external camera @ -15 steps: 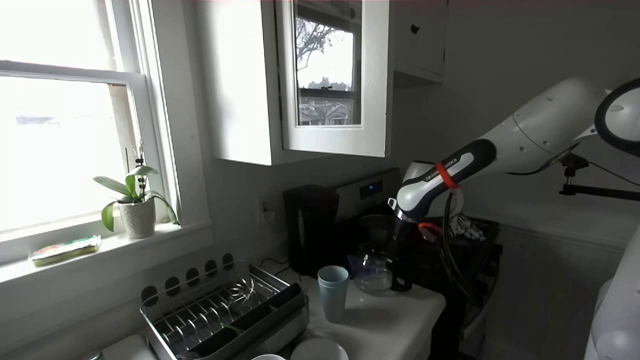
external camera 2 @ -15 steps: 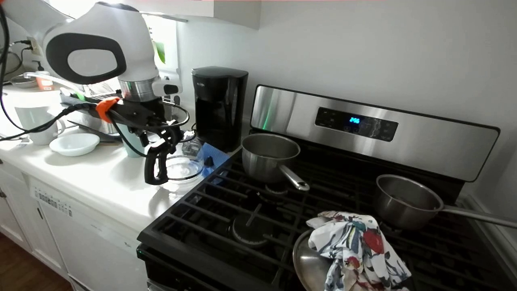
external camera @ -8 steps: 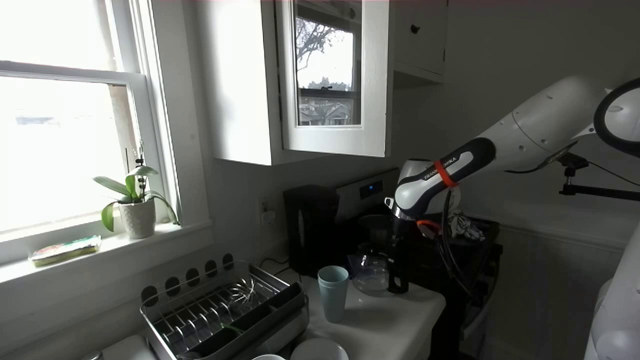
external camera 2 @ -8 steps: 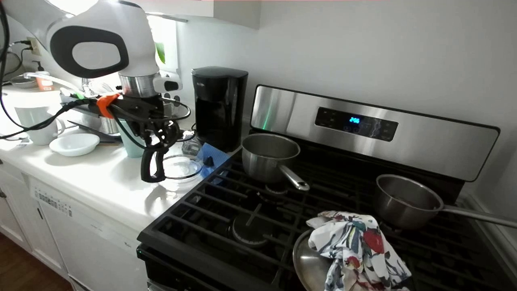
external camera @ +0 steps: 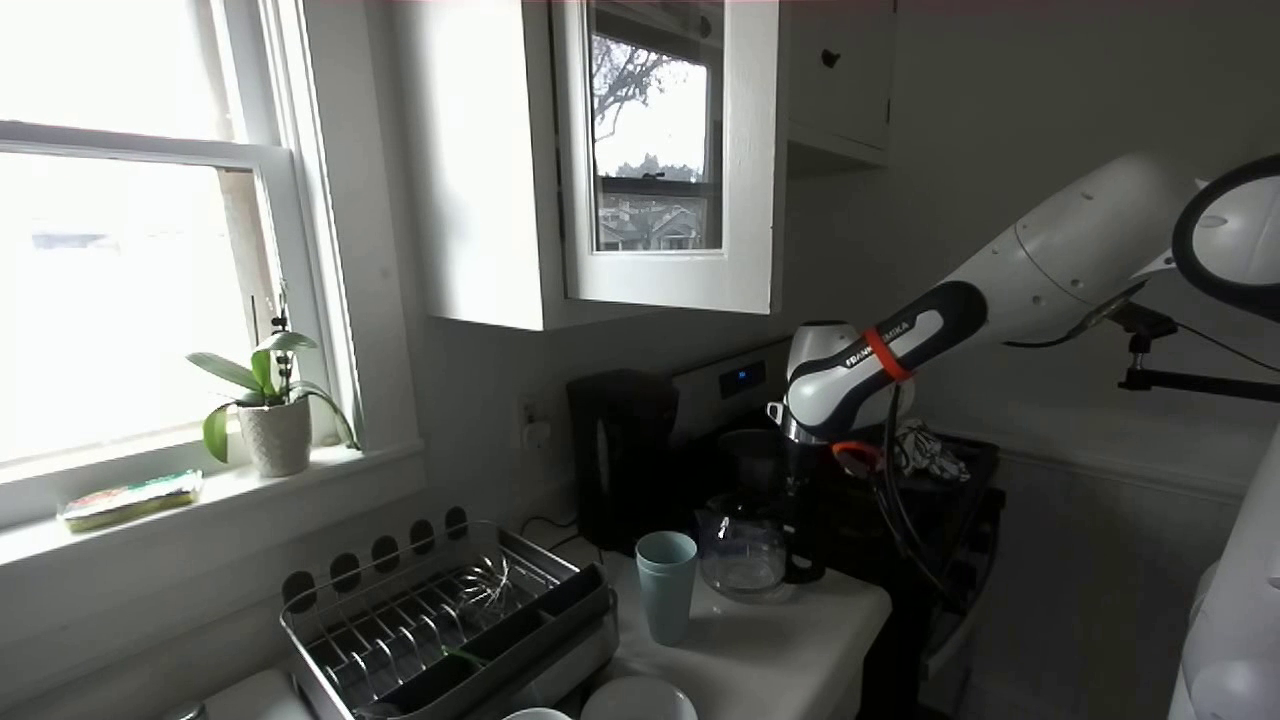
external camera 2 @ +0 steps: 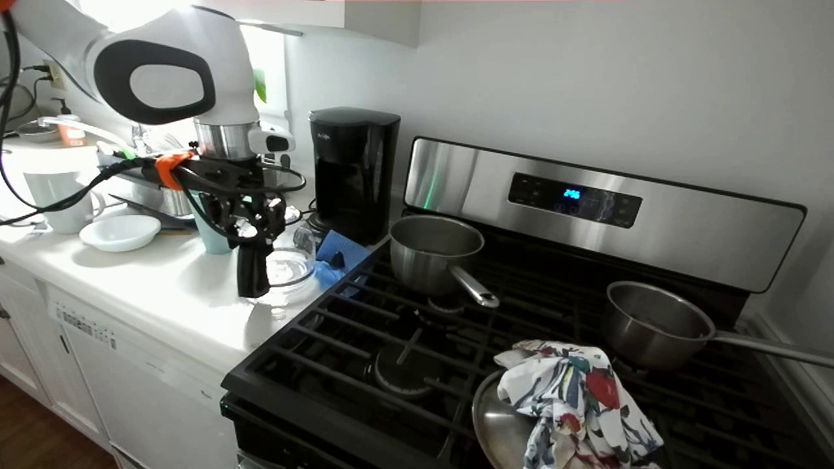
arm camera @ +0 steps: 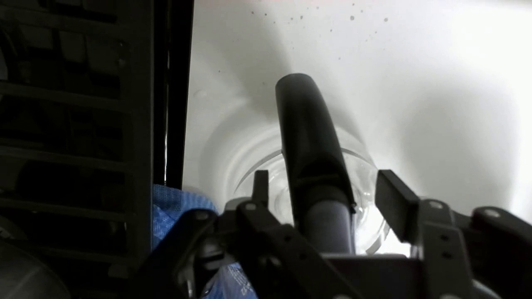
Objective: Place the kettle on the coffee maker stand
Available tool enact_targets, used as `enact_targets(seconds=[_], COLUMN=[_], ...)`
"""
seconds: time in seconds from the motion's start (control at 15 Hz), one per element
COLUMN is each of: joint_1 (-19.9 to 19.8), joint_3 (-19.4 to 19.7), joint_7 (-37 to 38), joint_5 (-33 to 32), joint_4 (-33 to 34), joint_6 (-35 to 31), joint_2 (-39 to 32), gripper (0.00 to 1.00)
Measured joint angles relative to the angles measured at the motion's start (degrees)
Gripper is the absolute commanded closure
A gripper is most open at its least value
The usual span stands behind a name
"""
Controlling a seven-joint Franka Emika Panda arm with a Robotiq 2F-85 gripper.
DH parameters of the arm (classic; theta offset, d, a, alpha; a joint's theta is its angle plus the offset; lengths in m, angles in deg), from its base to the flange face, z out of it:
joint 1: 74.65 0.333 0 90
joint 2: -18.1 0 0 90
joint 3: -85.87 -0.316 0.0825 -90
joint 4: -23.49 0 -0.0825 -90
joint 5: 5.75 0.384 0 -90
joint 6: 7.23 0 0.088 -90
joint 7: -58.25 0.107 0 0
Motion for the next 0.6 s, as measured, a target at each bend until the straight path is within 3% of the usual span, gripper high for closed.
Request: enact_targets(seconds=[0.07, 0.13, 0.47, 0.6], joint_1=[0.0, 0.0, 0.0, 0.02], joint_3=[-0.1, -0.17, -0.23, -0.26], joint_7=[0.01, 0.01, -0.33, -0.56], joint_5=[0.0, 0.0, 0.0, 0.0], joint_4=[0.02, 0.04, 0.54, 0.66], joint_6=[0.0, 0.0, -1.01, -1.19], joint_2=[-0.06, -0.07, -0.07, -0.06], gripper=[0.46, 0.48, 0.84, 0.92])
